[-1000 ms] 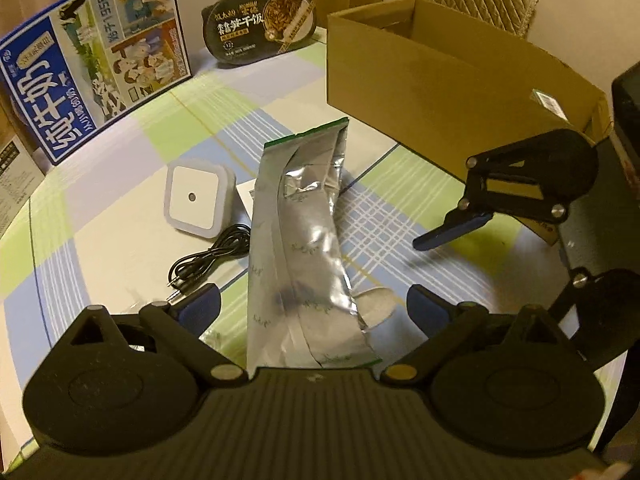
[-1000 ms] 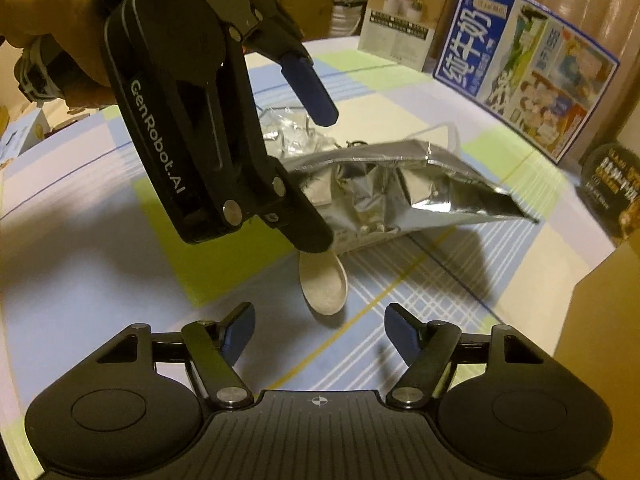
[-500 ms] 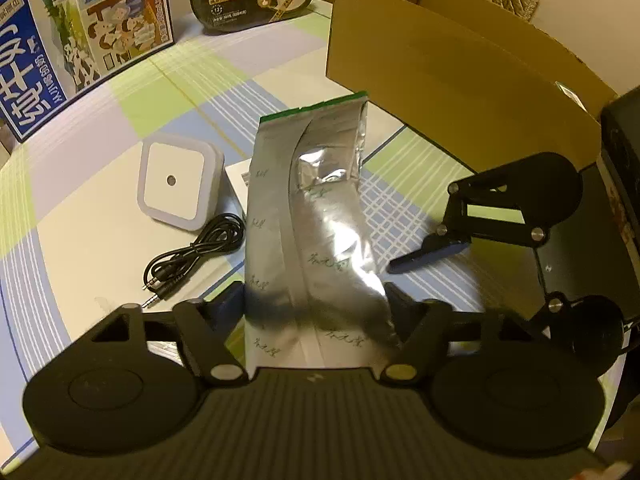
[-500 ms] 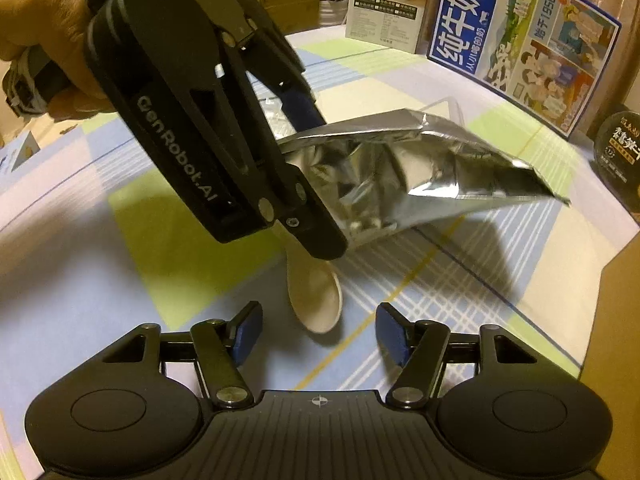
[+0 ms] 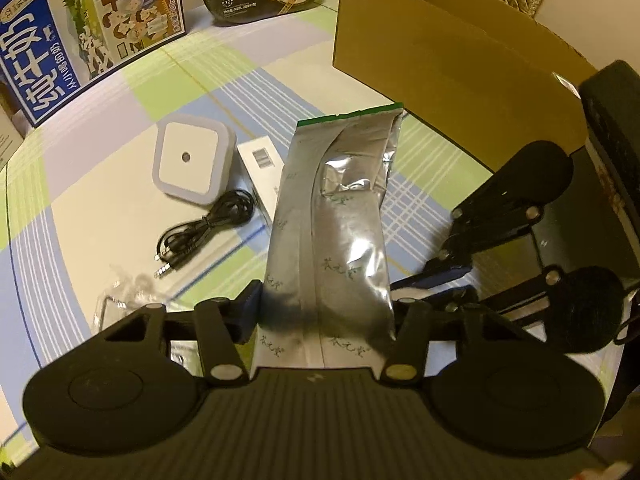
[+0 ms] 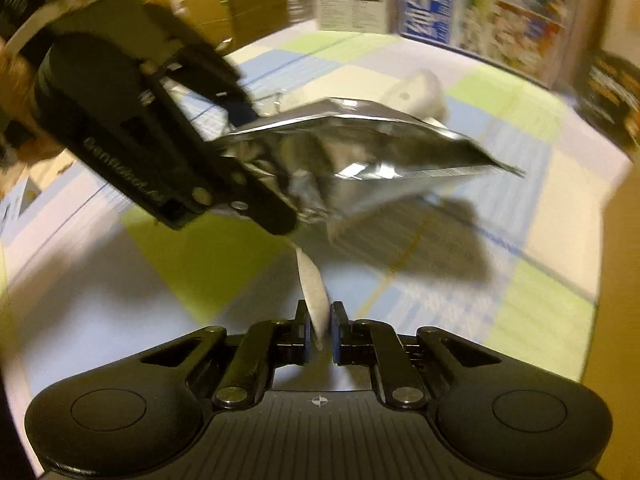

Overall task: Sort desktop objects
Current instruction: 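Close the right tool on the spoon handle while the left closes on the foil bag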

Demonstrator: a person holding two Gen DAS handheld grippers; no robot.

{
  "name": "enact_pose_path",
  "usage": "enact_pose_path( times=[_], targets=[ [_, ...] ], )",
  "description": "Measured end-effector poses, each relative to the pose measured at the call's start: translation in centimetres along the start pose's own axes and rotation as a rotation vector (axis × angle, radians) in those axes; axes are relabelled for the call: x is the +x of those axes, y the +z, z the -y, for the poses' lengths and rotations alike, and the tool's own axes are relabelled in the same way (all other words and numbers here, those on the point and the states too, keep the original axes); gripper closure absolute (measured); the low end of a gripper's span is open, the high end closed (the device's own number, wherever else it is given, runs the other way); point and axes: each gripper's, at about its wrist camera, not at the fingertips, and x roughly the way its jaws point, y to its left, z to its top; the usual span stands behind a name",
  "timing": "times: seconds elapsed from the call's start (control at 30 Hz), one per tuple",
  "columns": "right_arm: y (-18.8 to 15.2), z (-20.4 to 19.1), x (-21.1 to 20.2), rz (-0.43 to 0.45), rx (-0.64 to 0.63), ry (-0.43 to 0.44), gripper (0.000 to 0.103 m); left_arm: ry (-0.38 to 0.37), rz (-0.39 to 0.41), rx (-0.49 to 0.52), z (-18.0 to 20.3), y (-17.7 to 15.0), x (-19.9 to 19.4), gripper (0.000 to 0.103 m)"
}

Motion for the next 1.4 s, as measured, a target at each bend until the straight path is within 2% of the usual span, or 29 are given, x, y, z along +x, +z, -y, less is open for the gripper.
enact_pose_path(
  times=[0.17, 0.27, 0.3, 0.4, 0.5, 0.57, 0.6, 0.63, 0.7, 0.9, 1.0, 1.17, 1.23, 1.4],
  targets=[
    [-3.7, 0.3, -3.7, -0.006, 0.212, -0.049, 0.097, 0.018, 0.009, -0.014, 1.8, -1.6, -1.2, 0.057],
    [-6.7, 0.2, -6.4, -0.008, 0.344, -0.049, 0.097, 0.019, 0.022, -0.014, 3.6, -3.0, -2.3, 0.059],
    [-7.6, 0.1, -7.0, -0.01, 0.376, -0.044, 0.1, 0.016, 0.025, -0.015, 4.3, -3.6, -2.7, 0.061],
    [-9.7, -0.9, -8.8, -0.011, 0.442, -0.046, 0.1, 0.004, 0.027, -0.015, 6.5, -5.3, -3.7, 0.072],
    [-11.3, -2.1, -10.5, -0.004, 0.452, -0.09, 0.1, -0.004, 0.026, -0.005, 8.7, -7.1, -4.4, 0.072],
    [-12.0, -2.8, -11.2, 0.001, 0.43, -0.115, 0.095, 0.002, 0.025, -0.002, 10.0, -8.1, -4.8, 0.072],
    [-12.0, -3.0, -11.4, 0.005, 0.412, -0.128, 0.084, 0.01, 0.029, -0.003, 10.4, -8.5, -5.1, 0.072],
    [-12.2, -3.5, -11.6, 0.01, 0.383, -0.147, 0.06, 0.012, 0.031, -0.009, 10.7, -8.7, -5.3, 0.072],
    [-12.7, -4.4, -11.6, 0.023, 0.302, -0.182, 0.038, 0.019, 0.038, -0.015, 11.0, -9.1, -5.8, 0.067],
    [-13.0, -7.1, -9.9, 0.024, 0.022, -0.189, 0.038, 0.097, 0.026, 0.087, 11.9, -8.9, -6.2, 0.042],
    [-12.9, -7.7, -8.3, 0.009, -0.073, -0.157, 0.038, 0.105, 0.014, 0.138, 12.2, -8.5, -5.9, 0.038],
    [-12.8, -6.5, -7.3, 0.008, -0.023, -0.127, 0.043, 0.056, -0.013, 0.205, 12.3, -7.2, -4.5, 0.032],
    [-12.9, -5.8, -7.3, 0.006, 0.009, -0.118, 0.049, 0.035, -0.029, 0.224, 12.3, -6.7, -3.8, 0.03],
    [-12.8, -4.9, -7.4, 0.017, 0.042, -0.114, 0.058, -0.046, -0.084, 0.219, 11.8, -5.3, -1.5, 0.03]
  ],
)
